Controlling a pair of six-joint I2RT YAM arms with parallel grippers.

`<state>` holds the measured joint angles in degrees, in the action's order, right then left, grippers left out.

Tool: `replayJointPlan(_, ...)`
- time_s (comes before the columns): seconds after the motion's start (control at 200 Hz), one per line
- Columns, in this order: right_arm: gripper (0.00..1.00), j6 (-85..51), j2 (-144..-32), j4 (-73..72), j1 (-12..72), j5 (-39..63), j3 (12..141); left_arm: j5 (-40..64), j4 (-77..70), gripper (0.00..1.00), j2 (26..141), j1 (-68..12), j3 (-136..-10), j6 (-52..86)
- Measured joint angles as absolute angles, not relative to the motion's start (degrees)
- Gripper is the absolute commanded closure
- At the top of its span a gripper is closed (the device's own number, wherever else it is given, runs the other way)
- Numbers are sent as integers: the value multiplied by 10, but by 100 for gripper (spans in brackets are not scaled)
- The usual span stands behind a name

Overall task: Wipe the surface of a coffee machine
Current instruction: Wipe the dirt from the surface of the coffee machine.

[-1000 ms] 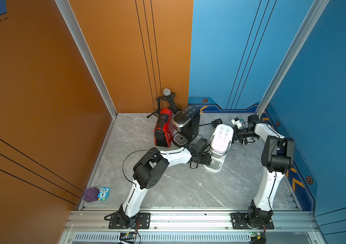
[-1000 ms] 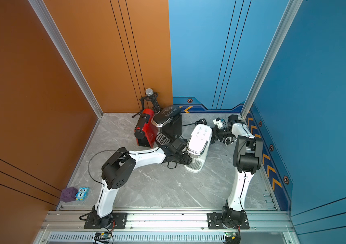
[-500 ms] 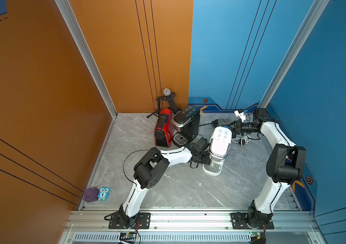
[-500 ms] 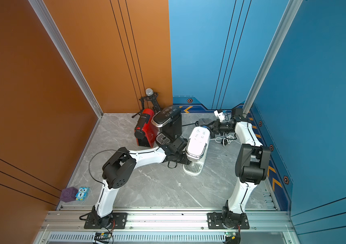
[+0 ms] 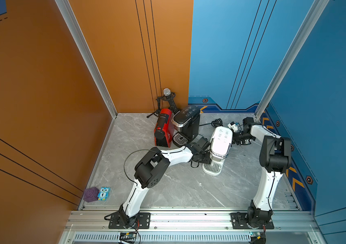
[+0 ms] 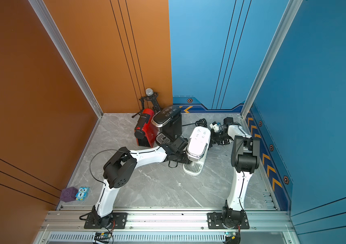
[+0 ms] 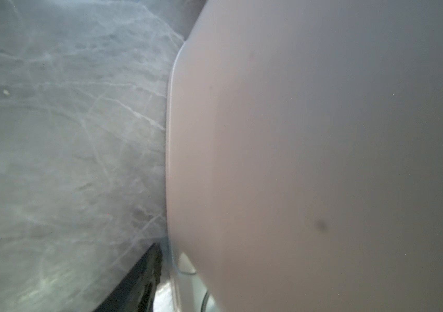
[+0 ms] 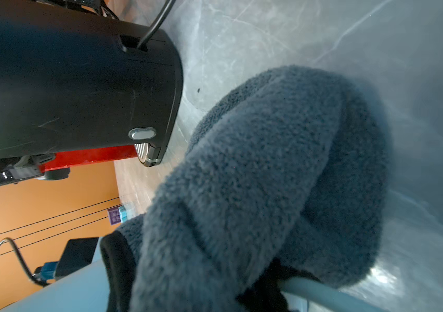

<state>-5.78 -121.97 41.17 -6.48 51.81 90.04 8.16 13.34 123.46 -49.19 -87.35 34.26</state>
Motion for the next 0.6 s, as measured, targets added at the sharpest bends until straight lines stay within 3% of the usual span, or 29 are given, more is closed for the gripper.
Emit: replayJointPlan(0.601, 97, -126, -1200, 389, -20, 439, 1003, 117, 140, 36, 1293, -486, -959, 385)
